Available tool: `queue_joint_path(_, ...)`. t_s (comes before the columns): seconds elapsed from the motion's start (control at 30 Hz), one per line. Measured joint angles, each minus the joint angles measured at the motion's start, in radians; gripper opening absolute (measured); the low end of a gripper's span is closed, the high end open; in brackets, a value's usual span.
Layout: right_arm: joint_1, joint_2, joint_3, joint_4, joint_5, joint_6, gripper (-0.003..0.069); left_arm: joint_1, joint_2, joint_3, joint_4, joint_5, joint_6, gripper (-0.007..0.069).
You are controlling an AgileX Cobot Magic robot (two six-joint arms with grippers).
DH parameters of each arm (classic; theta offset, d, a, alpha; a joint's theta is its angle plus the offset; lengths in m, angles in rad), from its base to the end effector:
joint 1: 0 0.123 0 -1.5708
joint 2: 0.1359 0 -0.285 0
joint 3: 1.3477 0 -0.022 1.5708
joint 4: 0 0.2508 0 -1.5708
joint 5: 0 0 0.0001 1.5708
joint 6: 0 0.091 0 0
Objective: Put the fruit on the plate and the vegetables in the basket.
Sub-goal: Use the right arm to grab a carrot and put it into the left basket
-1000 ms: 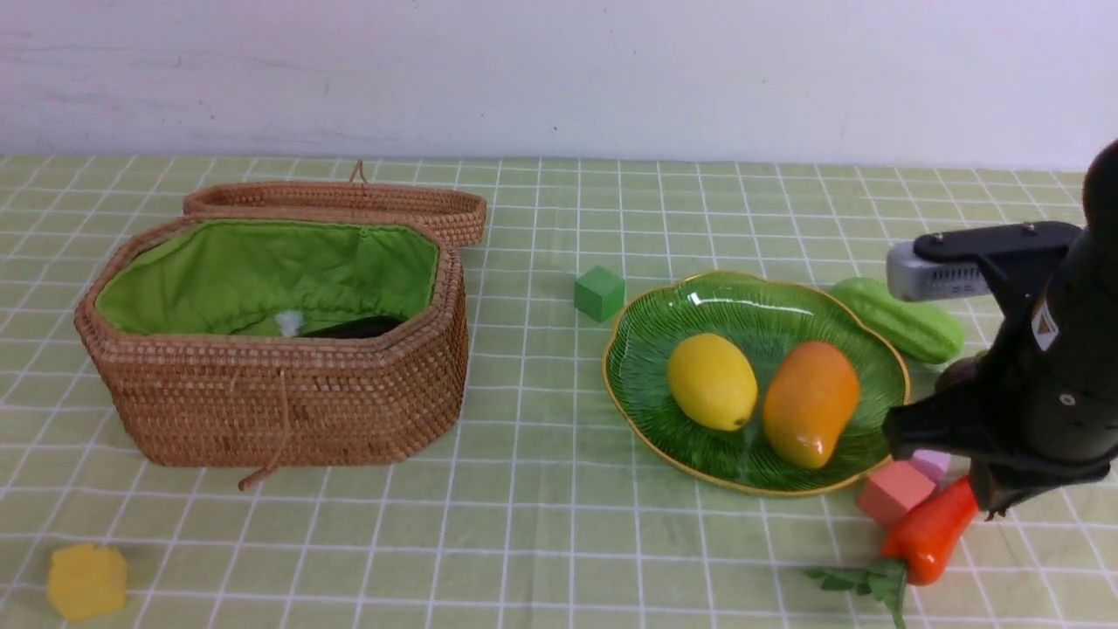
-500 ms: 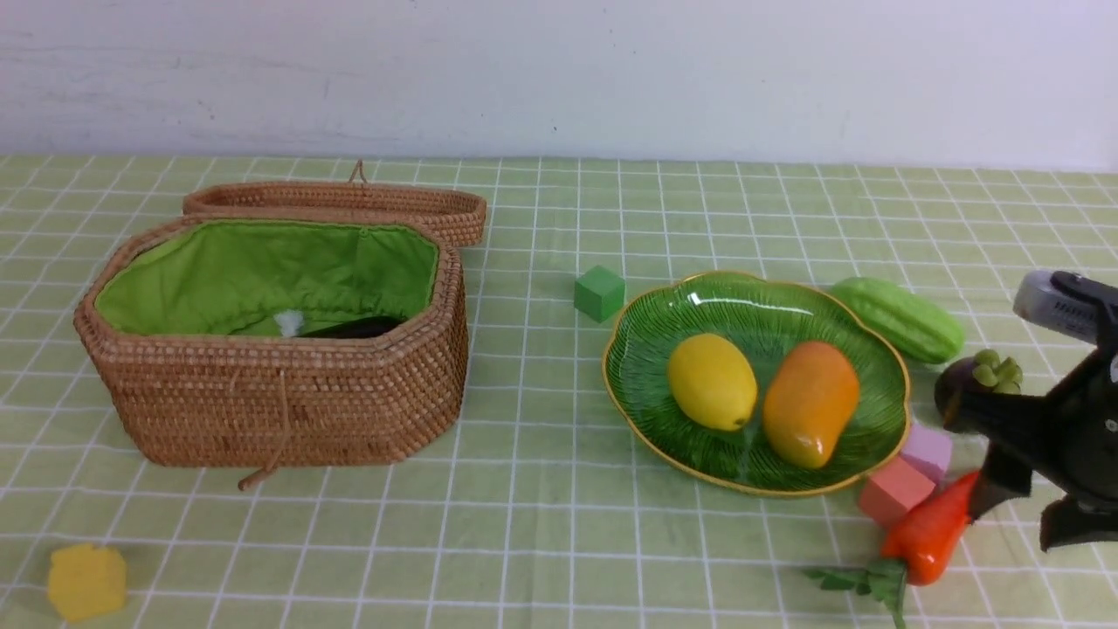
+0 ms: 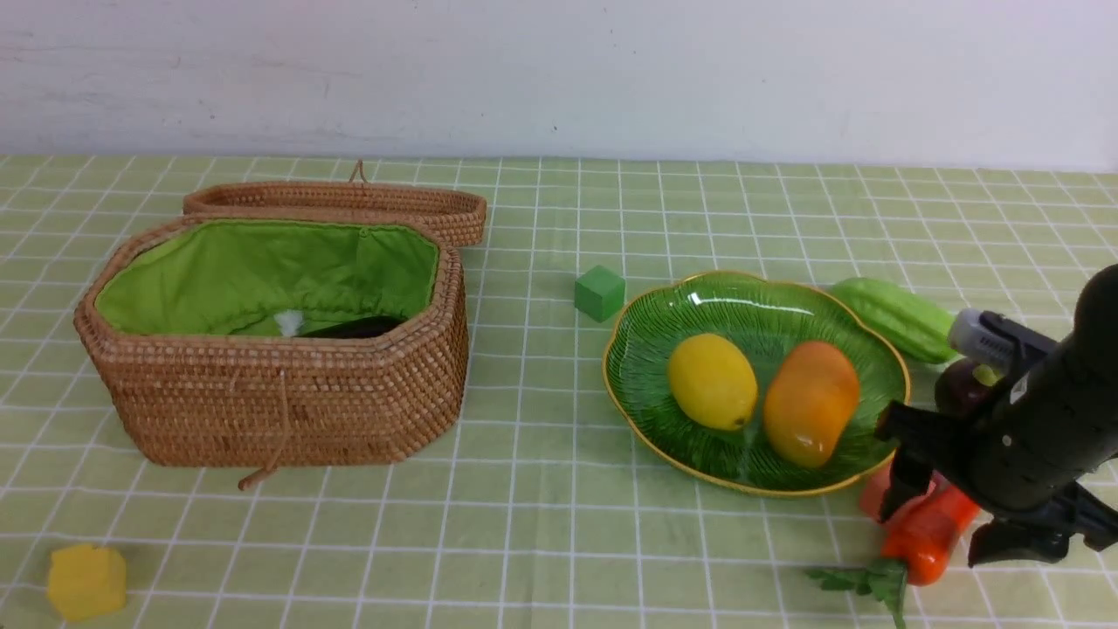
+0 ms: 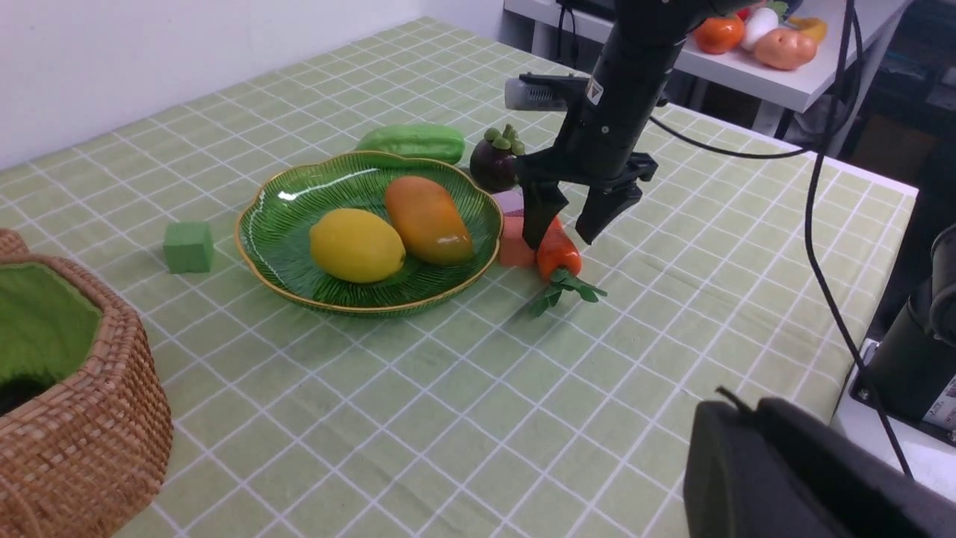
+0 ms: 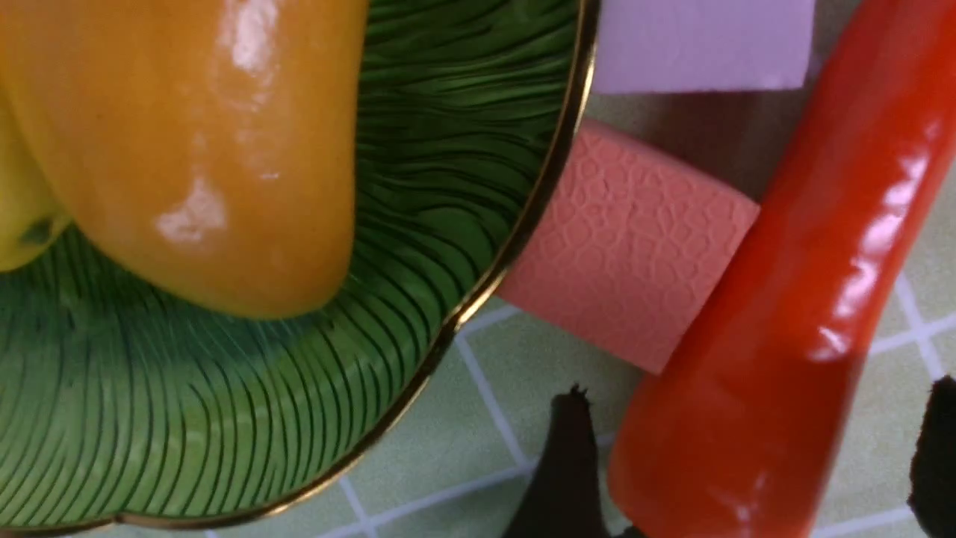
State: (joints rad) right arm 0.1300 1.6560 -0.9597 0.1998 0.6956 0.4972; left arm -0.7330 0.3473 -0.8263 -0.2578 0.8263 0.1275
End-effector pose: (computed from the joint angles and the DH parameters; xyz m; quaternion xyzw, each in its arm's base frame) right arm 0.3012 0.0511 0.1887 0.2463 0.9573 0.1106 0.1029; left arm 0.0140 -0.0356 0.3869 0.3175 0.7194 -0.3024 0.5387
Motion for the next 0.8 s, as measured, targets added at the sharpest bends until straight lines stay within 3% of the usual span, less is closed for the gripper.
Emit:
queue_joint_path(0.47,0.0,0.09,0.0,-0.033,-0.031,0.0,0.0522,0.0,0.0,0.0,-0.002,0.015,0.001,0.0029)
queue_joint_path(0.6,0.0,0.099,-0.006,-0.042,-0.017,0.0,0.0459,0.0,0.0,0.0,-0.004,0.017,0.001,0.003)
queue_joint_path(0.7,-0.006,0.099,-0.007,-0.053,-0.005,0.0,0.0373,0.0,0.0,0.0,-0.004,0.017,0.001,0.0035)
queue_joint_path(0.8,-0.007,0.094,-0.007,-0.052,0.002,-0.006,0.0366,0.0,0.0,0.0,-0.006,0.017,0.001,0.0039)
